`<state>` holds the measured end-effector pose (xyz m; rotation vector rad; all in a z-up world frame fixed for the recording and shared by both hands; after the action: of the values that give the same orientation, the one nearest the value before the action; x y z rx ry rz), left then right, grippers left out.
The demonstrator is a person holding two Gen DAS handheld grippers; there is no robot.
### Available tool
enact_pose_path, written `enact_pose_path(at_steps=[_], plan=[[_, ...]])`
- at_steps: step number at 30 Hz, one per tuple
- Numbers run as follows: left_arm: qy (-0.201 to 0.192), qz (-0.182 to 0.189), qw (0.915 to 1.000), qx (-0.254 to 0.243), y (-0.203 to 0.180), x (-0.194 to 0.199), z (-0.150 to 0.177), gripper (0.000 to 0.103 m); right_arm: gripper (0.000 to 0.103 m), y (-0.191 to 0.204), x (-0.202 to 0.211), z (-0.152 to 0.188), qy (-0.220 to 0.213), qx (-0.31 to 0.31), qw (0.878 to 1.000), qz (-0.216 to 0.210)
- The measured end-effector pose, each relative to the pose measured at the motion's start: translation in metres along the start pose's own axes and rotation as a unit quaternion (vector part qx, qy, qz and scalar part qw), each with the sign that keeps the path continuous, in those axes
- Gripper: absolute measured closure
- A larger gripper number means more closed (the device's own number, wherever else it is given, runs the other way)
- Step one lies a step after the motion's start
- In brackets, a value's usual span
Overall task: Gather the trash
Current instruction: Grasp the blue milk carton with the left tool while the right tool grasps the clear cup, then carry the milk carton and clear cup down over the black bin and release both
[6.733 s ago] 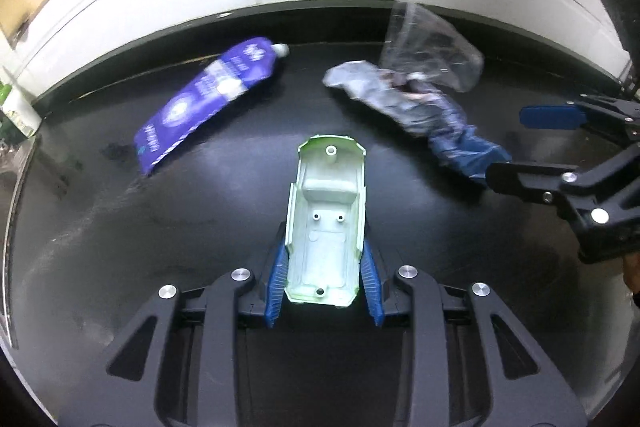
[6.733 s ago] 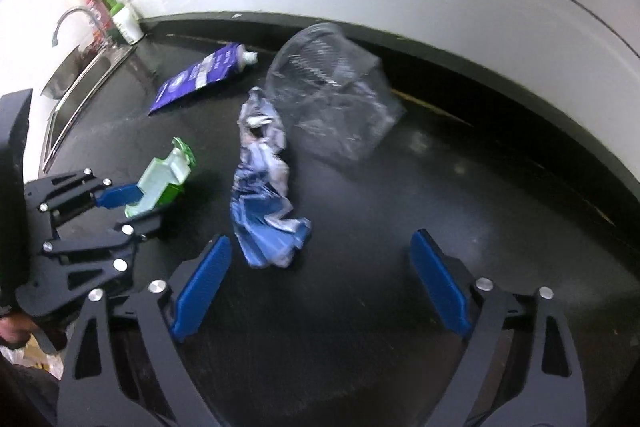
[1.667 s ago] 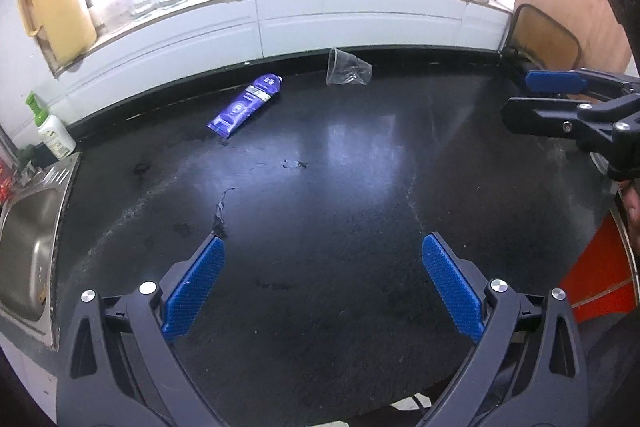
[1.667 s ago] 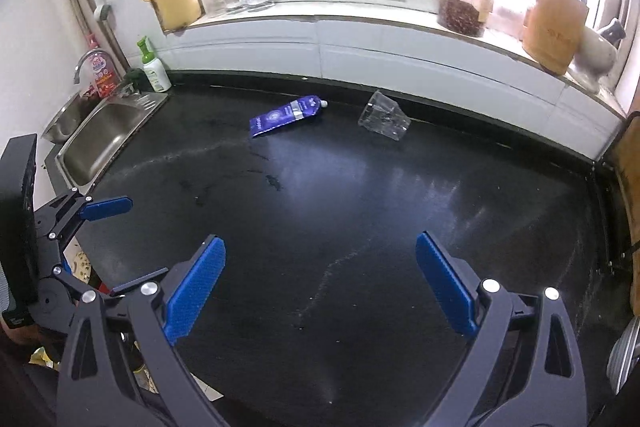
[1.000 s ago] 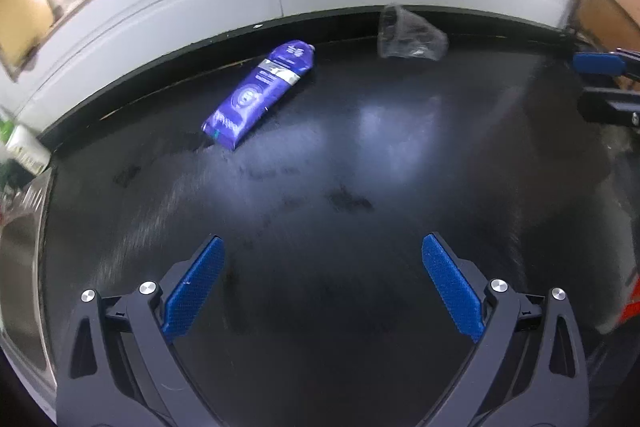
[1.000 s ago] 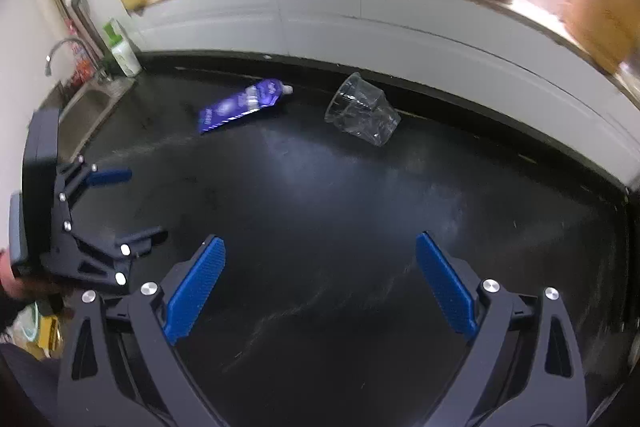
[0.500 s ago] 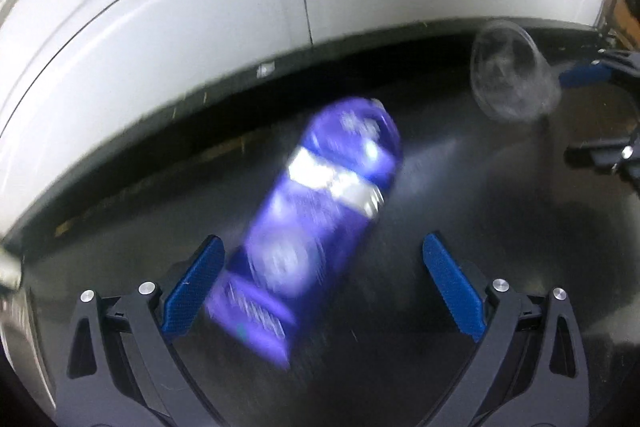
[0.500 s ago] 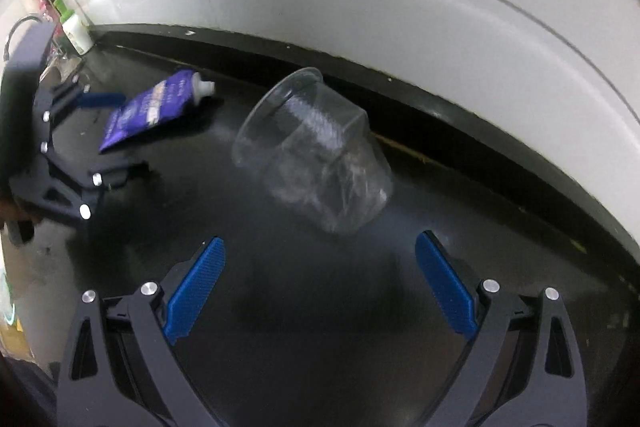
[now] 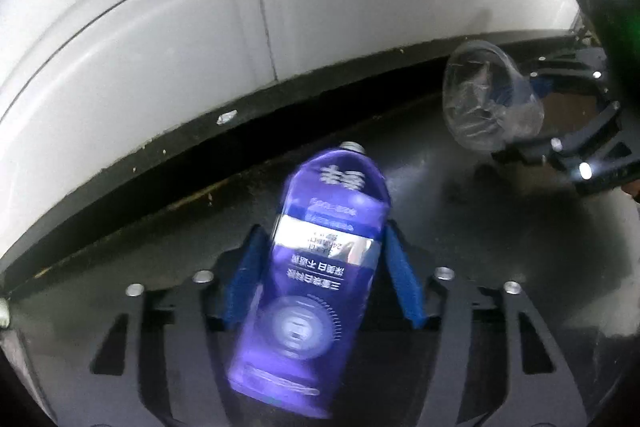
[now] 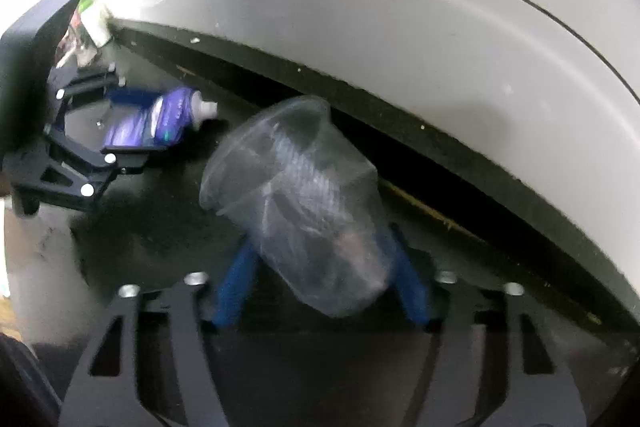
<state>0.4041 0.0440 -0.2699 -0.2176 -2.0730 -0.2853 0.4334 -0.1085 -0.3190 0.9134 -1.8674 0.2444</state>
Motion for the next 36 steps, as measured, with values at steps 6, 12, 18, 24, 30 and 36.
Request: enact_pose_path(at_steps=[6,12,18,24,30,36], plan=[[0.018,-0.001,0.9997,0.019,-0.022,0.016,0.013,0.051,0.060,0.006,0.013,0.001,-0.013,-0.056,0.998,-0.015],[0.013,-0.007,0.9983,0.056,-0.034,0.050,0.024,0.051,0.060,0.023,0.045,0.005,-0.036,-0.082,0.996,-0.016],[-0.002,-0.023,0.9958,0.088,-0.037,0.099,0.042,0.051,0.060,0.039,0.088,0.012,-0.056,-0.079,0.995,-0.009],[-0.005,-0.039,0.9919,0.121,-0.044,0.144,0.076,0.051,0.060,0.077,0.129,0.034,-0.069,-0.067,0.995,-0.011],[-0.008,-0.047,0.9883,0.145,-0.069,0.178,0.118,0.051,0.060,0.123,0.151,0.068,-0.067,-0.052,0.996,-0.018],[-0.013,-0.058,0.9849,0.162,-0.083,0.211,0.153,0.051,0.060,0.161,0.168,0.096,-0.064,-0.032,0.997,-0.024]])
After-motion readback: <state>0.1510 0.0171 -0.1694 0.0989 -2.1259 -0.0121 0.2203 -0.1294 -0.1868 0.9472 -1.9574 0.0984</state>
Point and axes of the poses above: each gripper's, at about its wrist camera, not at the fingertips, and x roughly against the way its jaws point, y to its left, z to its underside, the point moved 10 cm from there along -x, roughly the way its jaws point, and after that the axes turned 6 degrees about -z, right-handed, at the moved point
